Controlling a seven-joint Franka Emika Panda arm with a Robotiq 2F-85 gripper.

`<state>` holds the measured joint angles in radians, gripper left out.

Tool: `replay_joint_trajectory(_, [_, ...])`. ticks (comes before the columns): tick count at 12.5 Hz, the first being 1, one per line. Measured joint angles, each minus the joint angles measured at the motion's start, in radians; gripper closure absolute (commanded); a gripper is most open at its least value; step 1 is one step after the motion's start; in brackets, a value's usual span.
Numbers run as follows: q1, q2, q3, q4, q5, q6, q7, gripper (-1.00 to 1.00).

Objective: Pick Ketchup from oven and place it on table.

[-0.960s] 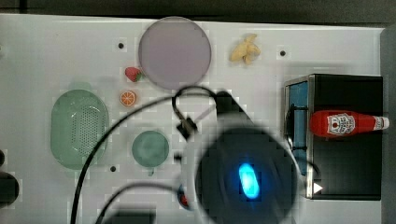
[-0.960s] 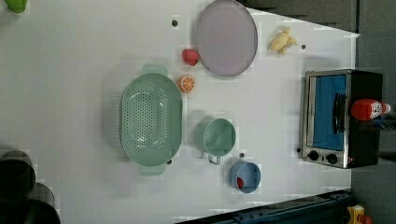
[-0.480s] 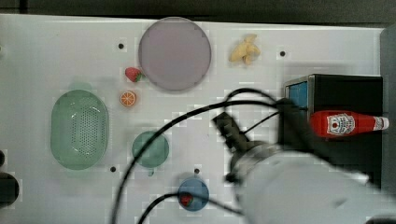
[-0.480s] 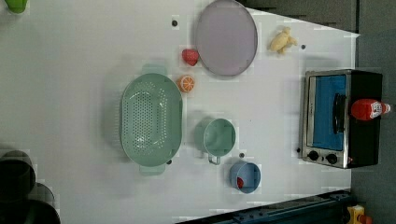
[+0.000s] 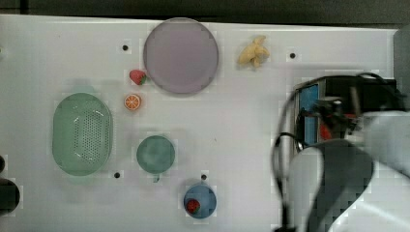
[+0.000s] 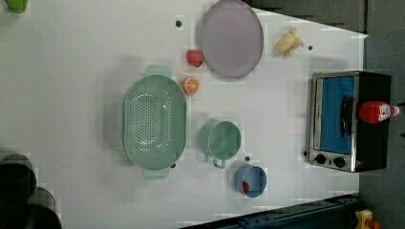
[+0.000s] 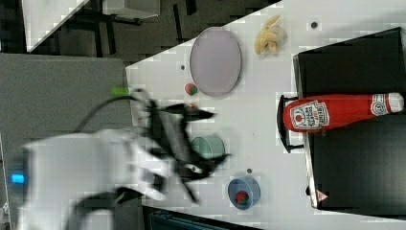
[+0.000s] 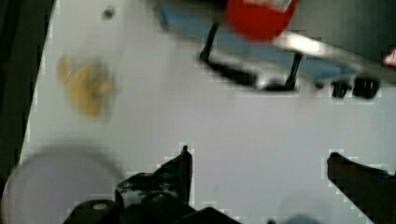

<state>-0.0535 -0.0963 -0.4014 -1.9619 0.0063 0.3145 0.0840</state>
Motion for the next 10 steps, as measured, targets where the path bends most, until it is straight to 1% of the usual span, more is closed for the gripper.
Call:
replay_joint_trajectory(1, [-0.015, 0.025, -0.036, -0.020, 0.000, 0.019, 0.000, -1.00])
replay_joint_trajectory(3, [-0.056, 0.093, -0.069, -0.013, -0.009, 0.058, -0.001, -1.00])
replay_joint_trajectory(4, [-0.061, 0.123, -0.085, -0.005, -0.010, 0.093, -0.001, -1.00])
replay_joint_trajectory(6, [-0.056, 0.206, -0.122, 0.065, -0.017, 0.124, 0.000, -1.00])
replay_joint_trajectory(7, [-0.059, 0.231, -0.122, 0.077, -0.010, 0.159, 0.001, -1.00])
replay_joint_trajectory(9, [-0.064, 0.278, -0.128, 0.086, 0.019, 0.240, -0.001, -1.00])
replay_joint_trajectory(10, [-0.066, 0.308, -0.129, 0.099, 0.040, 0.253, 0.000, -1.00])
